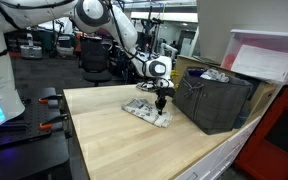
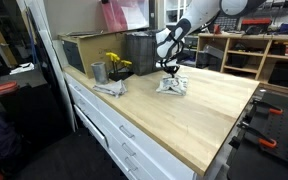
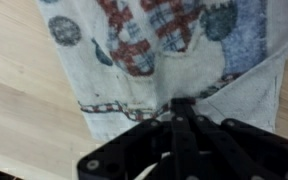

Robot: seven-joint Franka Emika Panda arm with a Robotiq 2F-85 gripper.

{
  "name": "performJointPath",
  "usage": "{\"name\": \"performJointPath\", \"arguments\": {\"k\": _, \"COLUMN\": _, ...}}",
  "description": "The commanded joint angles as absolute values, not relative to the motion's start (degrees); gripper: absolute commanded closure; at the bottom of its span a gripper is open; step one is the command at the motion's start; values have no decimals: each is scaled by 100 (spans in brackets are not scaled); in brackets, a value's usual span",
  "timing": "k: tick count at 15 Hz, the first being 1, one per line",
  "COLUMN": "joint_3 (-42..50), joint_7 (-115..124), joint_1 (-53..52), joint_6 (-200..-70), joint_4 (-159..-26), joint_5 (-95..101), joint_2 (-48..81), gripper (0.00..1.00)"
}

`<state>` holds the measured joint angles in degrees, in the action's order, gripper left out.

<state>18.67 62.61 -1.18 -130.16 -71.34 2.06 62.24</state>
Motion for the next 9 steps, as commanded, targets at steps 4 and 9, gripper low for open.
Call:
{"name": "performJointPath", "arguments": {"k": 4, "joint_3": 1751, "joint_7": 6487, "joint_1": -76, "joint_6": -13060, "joint_4": -7110, "joint_5": 212, "joint_2": 6204, "gripper": 100}}
{"name": "performJointPath", "arguments": {"k": 9, "joint_3": 1756, "joint_7": 6749, "joint_1": -53, "joint_6": -13391, "joint_4": -6781, "joint_5": 218, "joint_2": 6412, "gripper": 100}}
